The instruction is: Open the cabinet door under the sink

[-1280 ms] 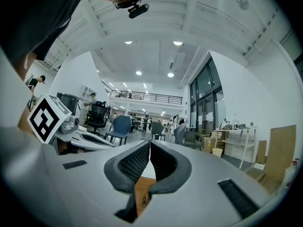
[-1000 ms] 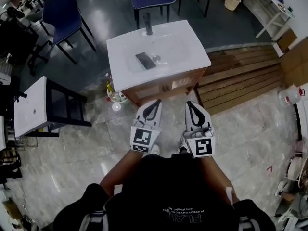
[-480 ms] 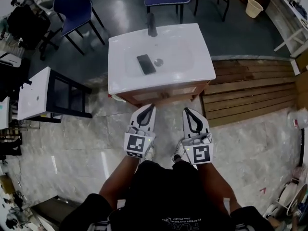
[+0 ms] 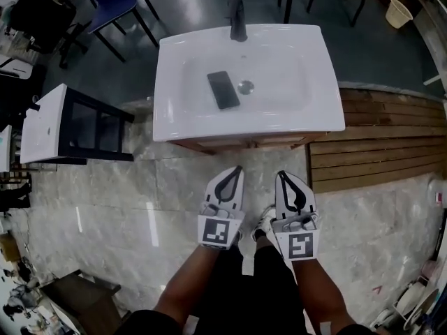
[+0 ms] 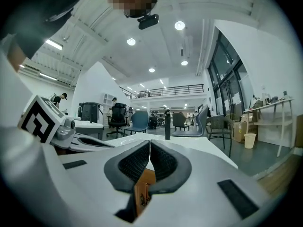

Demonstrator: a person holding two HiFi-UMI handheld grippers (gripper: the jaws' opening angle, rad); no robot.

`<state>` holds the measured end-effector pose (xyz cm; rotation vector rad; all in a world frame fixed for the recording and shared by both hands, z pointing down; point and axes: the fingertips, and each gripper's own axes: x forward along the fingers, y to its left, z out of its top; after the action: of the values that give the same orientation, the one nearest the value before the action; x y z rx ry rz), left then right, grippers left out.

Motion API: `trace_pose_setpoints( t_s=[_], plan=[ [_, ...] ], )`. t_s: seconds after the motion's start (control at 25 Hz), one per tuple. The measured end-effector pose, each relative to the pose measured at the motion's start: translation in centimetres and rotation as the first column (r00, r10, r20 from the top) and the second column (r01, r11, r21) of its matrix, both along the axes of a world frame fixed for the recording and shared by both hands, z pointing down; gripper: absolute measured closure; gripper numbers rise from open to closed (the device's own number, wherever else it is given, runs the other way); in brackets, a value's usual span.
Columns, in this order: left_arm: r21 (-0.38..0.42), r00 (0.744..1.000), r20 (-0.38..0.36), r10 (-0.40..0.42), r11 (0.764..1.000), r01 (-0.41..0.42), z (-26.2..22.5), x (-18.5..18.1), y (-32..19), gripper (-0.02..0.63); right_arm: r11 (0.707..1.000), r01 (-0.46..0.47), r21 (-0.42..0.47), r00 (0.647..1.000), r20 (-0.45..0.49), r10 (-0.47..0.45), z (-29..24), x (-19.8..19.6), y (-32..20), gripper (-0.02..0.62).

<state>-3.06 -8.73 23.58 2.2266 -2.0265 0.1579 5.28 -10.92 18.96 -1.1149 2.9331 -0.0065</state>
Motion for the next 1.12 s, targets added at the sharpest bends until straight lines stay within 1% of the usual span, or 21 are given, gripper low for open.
trace_pose_setpoints(
  t_s=[0.16, 0.28, 0.36, 0.4, 0.48, 0.64, 0.72, 0.8, 0.88, 0.92, 1.04, 1.12],
  plan=[
    [-0.004, 1.0, 0.005, -0.004, 1.0, 0.004, 4.9, -0.8, -1.6, 0.583, 0.998, -0.039, -0.039, 0.999, -0.012, 0.039, 4.7, -0.7, -1.6, 0.571],
    [-0.031, 0.996, -0.076, -0.043, 0.999, 0.041, 8.4, -1.7, -2.3, 0.583, 0.995, -0.063, -0.072, 0.998, -0.016, 0.062, 7.8, -1.2, -2.2, 0.571],
    [-0.033, 0.994, -0.095, -0.051, 0.998, 0.048, 10.6, -1.8, -2.7, 0.583, 0.994, -0.059, -0.09, 0.998, -0.025, 0.057, 10.0, -1.6, -2.0, 0.571],
    [-0.031, 0.995, -0.091, -0.047, 0.999, 0.044, 11.8, -1.7, -2.9, 0.583, 0.994, -0.052, -0.094, 0.998, -0.032, 0.049, 11.1, -1.9, -1.8, 0.571],
    [-0.031, 0.998, -0.061, -0.02, 0.999, 0.018, 14.4, -1.3, -3.5, 0.583, 0.995, -0.033, -0.095, 0.998, -0.052, 0.028, 13.5, -2.4, -1.6, 0.571],
    [-0.085, 0.999, 0.041, 0.035, 0.996, -0.031, 20.0, -0.9, -4.6, 0.581, 0.994, -0.007, -0.112, 0.996, -0.089, -0.003, 18.5, -2.5, -2.1, 0.571],
    [-0.096, 0.997, 0.066, 0.041, 0.995, -0.035, 22.1, -1.1, -5.3, 0.58, 0.994, -0.002, -0.112, 0.995, -0.095, -0.008, 20.7, -2.6, -2.6, 0.571],
    [-0.099, 0.995, 0.086, 0.044, 0.994, -0.036, 23.8, -1.5, -6.1, 0.539, 0.993, -0.004, -0.115, 0.995, -0.098, -0.007, 22.7, -2.7, -3.2, 0.571],
    [-0.103, 0.995, 0.097, 0.029, 0.995, -0.019, 25.2, -2.1, -6.6, 0.492, 0.993, -0.004, -0.121, 0.995, -0.098, -0.008, 24.1, -2.8, -3.5, 0.571],
    [-0.103, 0.995, 0.097, 0.014, 0.995, -0.004, 25.8, -2.3, -6.7, 0.482, 0.992, -0.003, -0.125, 0.995, -0.098, -0.01, 24.7, -2.9, -3.6, 0.571],
    [-0.123, 0.995, 0.091, -0.028, 0.992, 0.039, 28.3, -2.8, -7.2, 0.465, 0.991, 0.006, -0.135, 0.995, -0.094, -0.019, 26.3, -3.2, -3.9, 0.571],
    [-0.154, 0.994, 0.093, -0.058, 0.985, 0.072, 30.1, -2.8, -7.6, 0.463, 0.991, 0.016, -0.136, 0.996, -0.09, -0.028, 27.2, -3.4, -4.2, 0.571]
  ],
)
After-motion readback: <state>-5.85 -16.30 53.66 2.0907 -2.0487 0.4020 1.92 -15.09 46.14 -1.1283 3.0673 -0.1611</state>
